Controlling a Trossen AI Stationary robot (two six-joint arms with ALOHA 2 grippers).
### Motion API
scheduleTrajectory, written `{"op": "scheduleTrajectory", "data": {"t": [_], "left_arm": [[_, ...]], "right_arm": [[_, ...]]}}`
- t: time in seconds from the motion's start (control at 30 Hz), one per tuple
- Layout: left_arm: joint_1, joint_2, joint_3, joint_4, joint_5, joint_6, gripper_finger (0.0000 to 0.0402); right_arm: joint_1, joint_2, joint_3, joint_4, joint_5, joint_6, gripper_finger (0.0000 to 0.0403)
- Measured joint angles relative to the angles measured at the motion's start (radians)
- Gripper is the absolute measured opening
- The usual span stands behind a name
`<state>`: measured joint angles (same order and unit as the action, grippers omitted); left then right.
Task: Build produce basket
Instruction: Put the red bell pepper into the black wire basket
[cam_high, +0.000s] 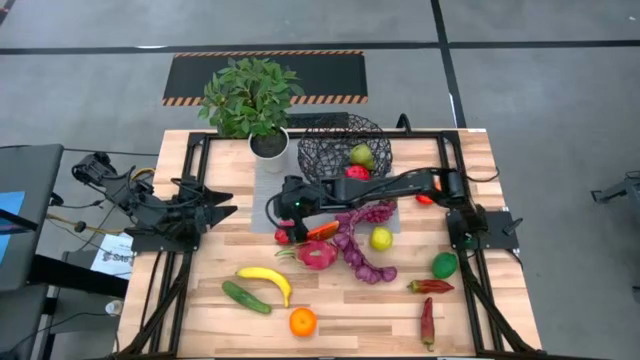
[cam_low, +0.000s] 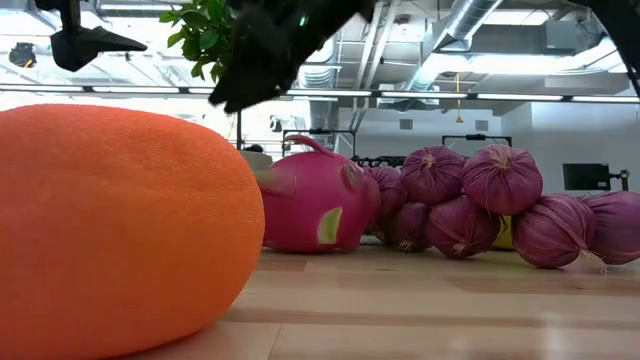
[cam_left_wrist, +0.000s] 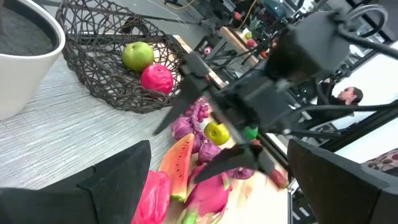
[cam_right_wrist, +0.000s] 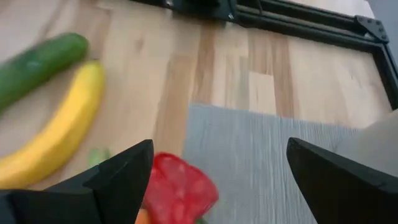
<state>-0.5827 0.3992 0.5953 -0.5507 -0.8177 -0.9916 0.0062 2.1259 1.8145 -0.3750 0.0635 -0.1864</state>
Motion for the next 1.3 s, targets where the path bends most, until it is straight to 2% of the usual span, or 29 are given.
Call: {"op": "scheduleTrajectory", "data": {"t": [0.3,0.47,0.67,1.3], "left_arm": [[0.000,0.000,0.000,-0.001,0.001,-0.015,0.0364],[0.000,0.000,0.000,-0.001,0.000,-0.015,0.0364],[0.000,0.000,0.000,-0.017,0.000,-0.015,0.0364],[0.000,0.000,0.000,-0.020,-0.001,-0.015,0.0364]], "right_arm": [[-0.014,0.121,0.000,0.002,-0.001,-0.007,0.0388],[-0.007,0.123,0.000,-0.037,-0.059,-0.039,0.0388],[0.001,0.114,0.000,-0.045,-0.067,-0.111,0.0388],[0.000,0.188,0.002,-0.093,-0.069,-0.053,0.0388]]}}
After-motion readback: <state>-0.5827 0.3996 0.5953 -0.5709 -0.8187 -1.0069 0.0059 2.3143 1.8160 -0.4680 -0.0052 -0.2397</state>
